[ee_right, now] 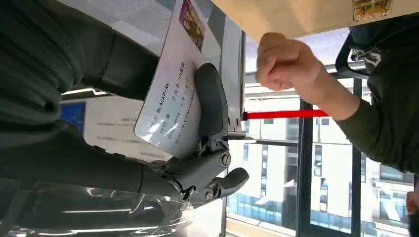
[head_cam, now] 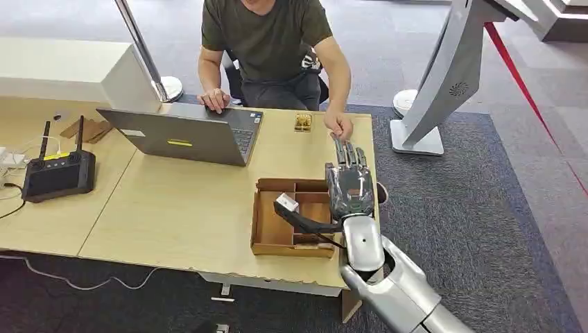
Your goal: Pass the card to the sensor for recognition and then transmit it.
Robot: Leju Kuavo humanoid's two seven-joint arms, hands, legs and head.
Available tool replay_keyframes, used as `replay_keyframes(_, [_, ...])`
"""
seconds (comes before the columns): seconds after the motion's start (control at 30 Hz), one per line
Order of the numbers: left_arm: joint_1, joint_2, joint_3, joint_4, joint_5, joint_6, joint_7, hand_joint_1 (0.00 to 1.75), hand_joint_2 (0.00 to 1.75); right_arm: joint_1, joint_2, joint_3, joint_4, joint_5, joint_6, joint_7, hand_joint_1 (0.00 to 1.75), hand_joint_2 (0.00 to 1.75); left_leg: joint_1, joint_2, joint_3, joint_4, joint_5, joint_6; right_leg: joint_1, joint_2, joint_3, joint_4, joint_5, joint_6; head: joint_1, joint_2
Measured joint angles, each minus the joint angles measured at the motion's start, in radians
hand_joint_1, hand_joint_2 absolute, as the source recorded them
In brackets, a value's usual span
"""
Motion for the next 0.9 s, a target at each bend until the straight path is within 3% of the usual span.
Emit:
replay_keyframes(0.27, [0.014, 0.001, 0.0, 0.0, 0.01, 0.008, -0.005, 0.0, 1.75, 0.094, -0.067, -0.068, -0.127, -0.072, -0.119, -0.031, 1.75, 1.75, 0.0, 0.0, 0.0, 0.0, 0.0, 0.0, 0.0, 0.0, 0.0, 0.0, 0.0, 0.0, 0.0, 0.0])
replay_keyframes(0.67, [0.021, 0.002, 0.0, 0.0, 0.014, 0.008, -0.011, 0.0, 1.75, 0.145, -0.127, -0.109, -0.242, -0.084, -0.129, -0.035, 1.75, 1.75, 0.0, 0.0, 0.0, 0.0, 0.0, 0.0, 0.0, 0.0, 0.0, 0.0, 0.0, 0.0, 0.0, 0.0])
replay_keyframes(0.9, [0.032, 0.007, 0.007, 0.0, 0.042, 0.016, -0.025, 0.0, 1.75, 0.215, -0.166, -0.137, -0.295, -0.144, -0.191, -0.054, 1.75, 1.75, 0.0, 0.0, 0.0, 0.0, -0.001, 0.0, 0.0, 0.0, 0.0, 0.0, 0.0, 0.0, 0.0, 0.0])
